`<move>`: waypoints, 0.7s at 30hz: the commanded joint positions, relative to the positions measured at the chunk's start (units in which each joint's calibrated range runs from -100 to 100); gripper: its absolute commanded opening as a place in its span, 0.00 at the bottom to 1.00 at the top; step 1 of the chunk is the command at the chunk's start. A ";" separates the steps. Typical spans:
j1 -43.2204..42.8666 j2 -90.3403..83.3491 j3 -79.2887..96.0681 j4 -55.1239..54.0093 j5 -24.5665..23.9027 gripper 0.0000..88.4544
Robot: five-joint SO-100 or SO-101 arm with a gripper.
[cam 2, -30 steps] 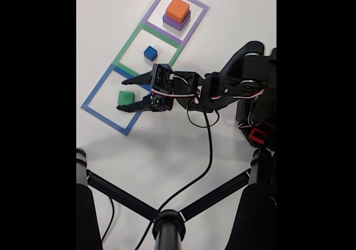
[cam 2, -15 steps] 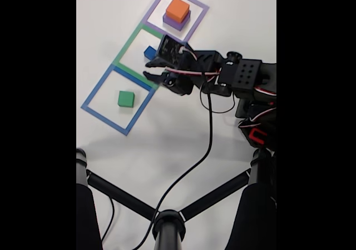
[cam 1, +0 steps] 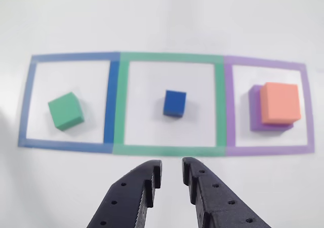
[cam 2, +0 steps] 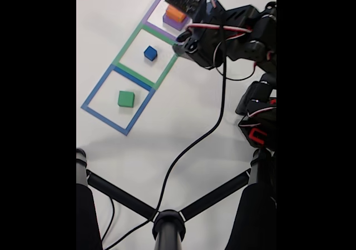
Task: Tower of hanoi
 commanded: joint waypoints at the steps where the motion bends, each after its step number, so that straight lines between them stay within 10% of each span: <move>1: 1.50 -0.48 -10.89 6.26 -2.57 0.02; 21: 7.37 -8.17 13.09 -12.52 0.00 0.21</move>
